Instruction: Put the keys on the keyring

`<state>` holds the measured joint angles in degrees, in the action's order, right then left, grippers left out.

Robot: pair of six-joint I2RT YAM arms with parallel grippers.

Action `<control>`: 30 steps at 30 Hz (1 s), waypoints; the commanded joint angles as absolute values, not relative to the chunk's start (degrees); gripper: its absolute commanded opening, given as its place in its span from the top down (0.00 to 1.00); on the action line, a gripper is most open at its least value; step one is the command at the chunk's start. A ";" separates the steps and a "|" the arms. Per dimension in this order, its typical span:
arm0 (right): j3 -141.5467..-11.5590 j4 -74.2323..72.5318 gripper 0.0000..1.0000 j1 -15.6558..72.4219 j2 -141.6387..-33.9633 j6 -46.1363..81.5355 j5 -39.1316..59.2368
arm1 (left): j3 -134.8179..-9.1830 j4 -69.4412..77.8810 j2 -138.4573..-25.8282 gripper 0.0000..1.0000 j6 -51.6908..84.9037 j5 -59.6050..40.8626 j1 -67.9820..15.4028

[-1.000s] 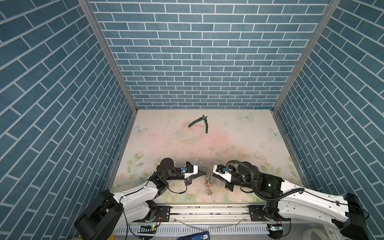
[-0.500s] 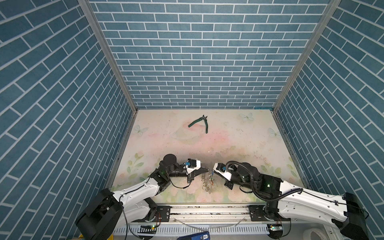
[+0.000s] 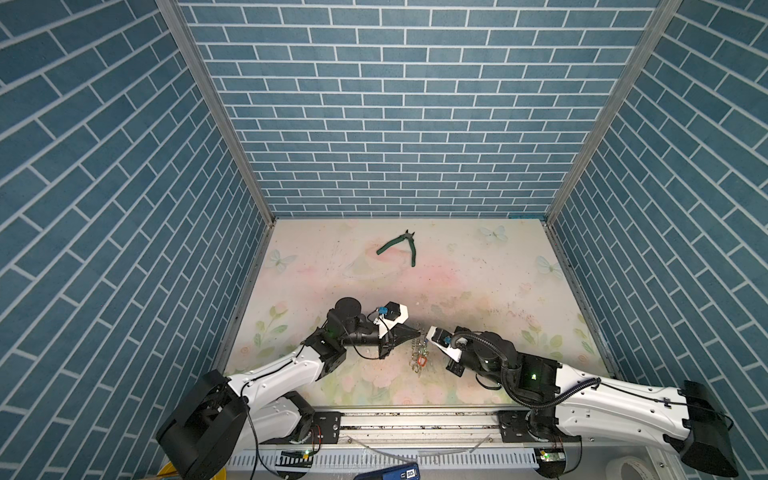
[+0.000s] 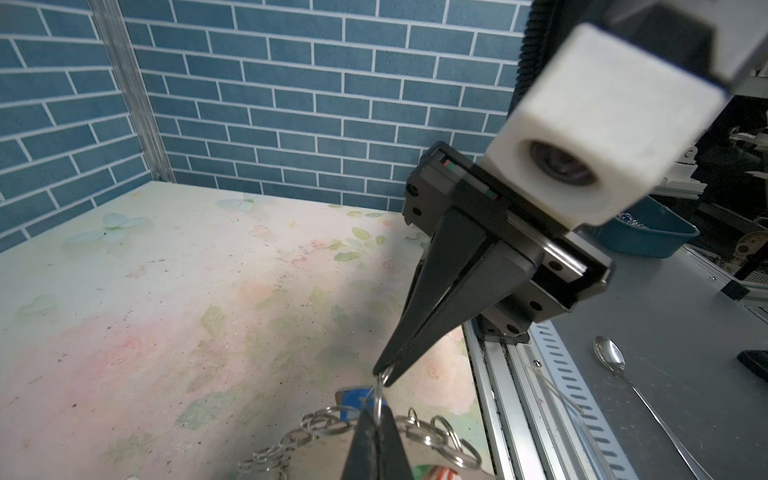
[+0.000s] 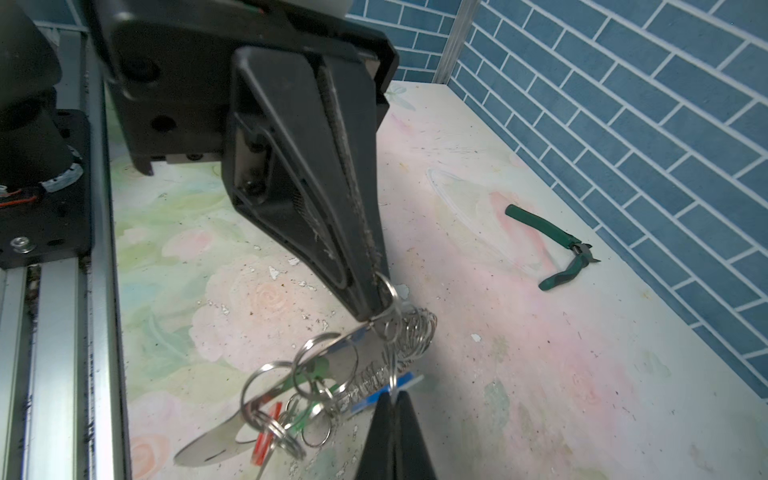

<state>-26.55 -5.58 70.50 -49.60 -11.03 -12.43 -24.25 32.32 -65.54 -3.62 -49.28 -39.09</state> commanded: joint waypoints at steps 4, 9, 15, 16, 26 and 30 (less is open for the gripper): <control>-24.87 -10.43 1.00 71.68 -49.39 -14.48 -18.03 | -28.30 26.71 -67.46 1.00 -0.97 -48.71 -39.02; -24.12 -12.27 1.00 72.26 -49.19 -15.20 -20.50 | -28.86 25.49 -67.42 1.00 -0.79 -48.50 -38.85; -23.55 -14.51 1.00 72.44 -50.08 -15.56 -21.62 | -28.82 27.43 -68.12 1.00 0.95 -49.70 -38.58; -23.55 -14.67 1.00 72.49 -50.26 -15.60 -21.60 | -28.92 27.52 -68.38 1.00 1.20 -49.70 -38.58; -22.63 -13.86 1.00 72.85 -49.31 -15.31 -20.49 | -29.70 27.05 -68.40 1.00 3.01 -48.92 -37.18; -22.68 -13.35 1.00 72.78 -49.37 -15.21 -19.88 | -29.75 27.67 -68.99 1.00 3.58 -49.43 -37.18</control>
<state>-23.92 -12.43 72.49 -50.02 -13.82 -19.99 -28.27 27.00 -68.71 2.76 -48.69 -37.45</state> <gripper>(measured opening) 0.047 0.050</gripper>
